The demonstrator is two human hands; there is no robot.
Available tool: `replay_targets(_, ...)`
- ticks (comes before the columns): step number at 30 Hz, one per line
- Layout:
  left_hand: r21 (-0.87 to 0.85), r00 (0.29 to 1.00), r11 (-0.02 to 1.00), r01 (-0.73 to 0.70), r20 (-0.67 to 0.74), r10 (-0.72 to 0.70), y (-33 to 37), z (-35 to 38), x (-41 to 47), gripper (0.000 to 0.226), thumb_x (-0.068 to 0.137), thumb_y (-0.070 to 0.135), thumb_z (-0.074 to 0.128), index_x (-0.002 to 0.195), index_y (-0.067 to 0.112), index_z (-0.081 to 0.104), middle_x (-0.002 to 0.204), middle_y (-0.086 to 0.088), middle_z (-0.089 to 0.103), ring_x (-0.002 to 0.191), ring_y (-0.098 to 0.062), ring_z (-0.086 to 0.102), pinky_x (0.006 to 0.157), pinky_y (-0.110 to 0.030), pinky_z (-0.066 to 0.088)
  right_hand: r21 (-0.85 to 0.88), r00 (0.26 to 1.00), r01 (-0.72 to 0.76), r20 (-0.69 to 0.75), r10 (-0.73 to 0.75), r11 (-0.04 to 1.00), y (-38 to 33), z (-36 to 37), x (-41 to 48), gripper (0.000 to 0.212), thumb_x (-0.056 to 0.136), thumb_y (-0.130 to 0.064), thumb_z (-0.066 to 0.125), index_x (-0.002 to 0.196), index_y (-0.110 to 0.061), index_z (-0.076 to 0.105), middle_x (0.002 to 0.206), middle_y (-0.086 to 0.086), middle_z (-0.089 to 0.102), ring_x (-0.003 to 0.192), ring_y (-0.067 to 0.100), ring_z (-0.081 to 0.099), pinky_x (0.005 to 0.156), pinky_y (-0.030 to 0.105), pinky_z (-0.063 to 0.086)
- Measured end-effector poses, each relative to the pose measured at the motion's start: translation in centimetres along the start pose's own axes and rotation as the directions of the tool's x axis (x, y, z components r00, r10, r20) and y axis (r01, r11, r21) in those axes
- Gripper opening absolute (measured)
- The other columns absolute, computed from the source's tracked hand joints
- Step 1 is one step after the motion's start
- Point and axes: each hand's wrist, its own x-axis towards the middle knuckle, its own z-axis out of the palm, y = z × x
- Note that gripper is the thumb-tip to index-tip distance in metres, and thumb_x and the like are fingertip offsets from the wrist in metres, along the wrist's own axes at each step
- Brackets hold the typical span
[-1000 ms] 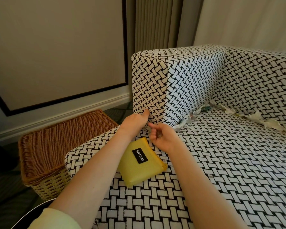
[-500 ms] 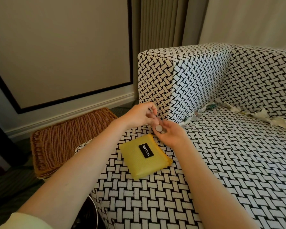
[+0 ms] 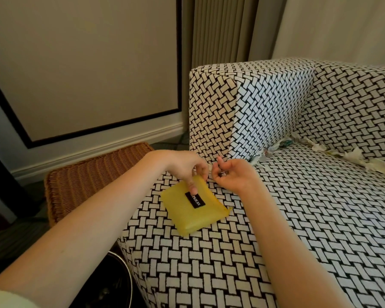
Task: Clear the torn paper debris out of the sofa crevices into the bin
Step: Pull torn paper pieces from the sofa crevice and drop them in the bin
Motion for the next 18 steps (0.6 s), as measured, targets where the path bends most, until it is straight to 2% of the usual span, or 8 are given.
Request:
replay_targets(2,-0.062,0.990,0.998,-0.026,-0.143,0.017,0.0,-0.5,-0.3,0.032,0.070,0.020,0.078,0.085,0.029,0.052,0.103,0.009,0.048,0.099,-0.013,0.049,0.079,-0.028,0.042,-0.037,0.998,0.017,0.065,-0.014,0.999,-0.2,0.3,-0.2,0.066,0.073,0.019,0.026,0.136,0.000,0.035,0.136,0.015,0.039,0.096,0.024,0.050,0.072,0.030,0.049)
replay_targets(4,-0.142,0.948,0.988,-0.065,-0.319,0.017,0.0,-0.9,-0.6,0.032,0.070,0.017,0.078,0.076,0.032,0.051,0.095,0.014,0.047,0.097,-0.013,0.051,0.079,-0.031,0.045,-0.045,0.989,0.032,0.143,-0.026,0.998,-0.8,1.0,-0.9,0.068,0.070,0.020,0.027,0.136,0.003,0.034,0.126,0.019,0.044,0.097,0.026,0.052,0.075,0.034,0.052)
replay_targets(6,-0.191,0.896,0.975,-0.115,-0.443,0.019,-0.2,-1.2,-0.7,0.035,0.071,0.014,0.076,0.070,0.036,0.049,0.091,0.016,0.046,0.093,-0.013,0.052,0.079,-0.032,0.046,-0.086,0.973,0.077,0.223,-0.056,0.993,-1.5,1.7,-2.0,0.057,0.080,0.020,0.024,0.134,0.005,0.035,0.110,0.020,0.048,0.094,0.027,0.053,0.077,0.035,0.053)
replay_targets(8,-0.229,0.865,0.961,-0.153,-0.502,0.018,-0.4,-1.0,-0.7,0.035,0.072,0.012,0.075,0.069,0.035,0.049,0.090,0.016,0.049,0.090,-0.014,0.055,0.075,-0.029,0.046,-0.265,0.953,0.175,0.287,-0.096,0.948,-2.1,2.3,-3.1,0.052,0.083,0.022,0.022,0.130,0.006,0.038,0.107,0.020,0.050,0.101,0.027,0.053,0.086,0.037,0.051)
replay_targets(10,-0.301,0.855,0.934,-0.192,-0.518,0.009,-0.8,-0.6,-0.5,0.033,0.072,0.008,0.075,0.069,0.032,0.052,0.088,0.015,0.053,0.090,-0.018,0.059,0.076,-0.031,0.049,-0.521,0.945,0.261,0.312,-0.103,0.813,-2.6,2.6,-3.8,0.049,0.083,0.024,0.023,0.124,0.006,0.044,0.110,0.020,0.054,0.106,0.027,0.055,0.091,0.035,0.048)
replay_targets(13,-0.407,0.862,0.879,-0.247,-0.507,0.008,-1.4,-0.4,-0.4,0.031,0.073,0.001,0.072,0.070,0.027,0.056,0.085,0.012,0.058,0.093,-0.027,0.063,0.081,-0.038,0.053,-0.810,0.954,0.290,0.284,-0.091,0.510,-2.9,2.6,-3.9,0.047,0.084,0.022,0.031,0.123,0.003,0.049,0.116,0.019,0.059,0.110,0.027,0.058,0.096,0.034,0.047)
replay_targets(16,-0.446,0.877,0.853,-0.273,-0.480,0.030,-1.6,-0.7,-0.4,0.029,0.076,-0.001,0.069,0.071,0.025,0.057,0.087,0.011,0.059,0.089,-0.021,0.062,0.080,-0.033,0.053,-0.951,0.961,0.270,0.258,-0.098,0.148,-3.0,2.5,-3.3,0.049,0.084,0.012,0.045,0.128,-0.009,0.050,0.118,0.012,0.060,0.111,0.030,0.058,0.097,0.045,0.047)
replay_targets(18,-0.451,0.882,0.847,-0.281,-0.468,0.043,-1.5,-0.9,-0.4,0.028,0.078,0.000,0.067,0.073,0.025,0.057,0.089,0.010,0.059,0.087,-0.015,0.061,0.080,-0.028,0.052,-0.966,0.961,0.260,0.260,-0.099,-0.009,-2.9,2.7,-3.1,0.054,0.082,0.007,0.054,0.131,-0.015,0.049,0.118,0.010,0.060,0.106,0.029,0.060,0.094,0.045,0.049)
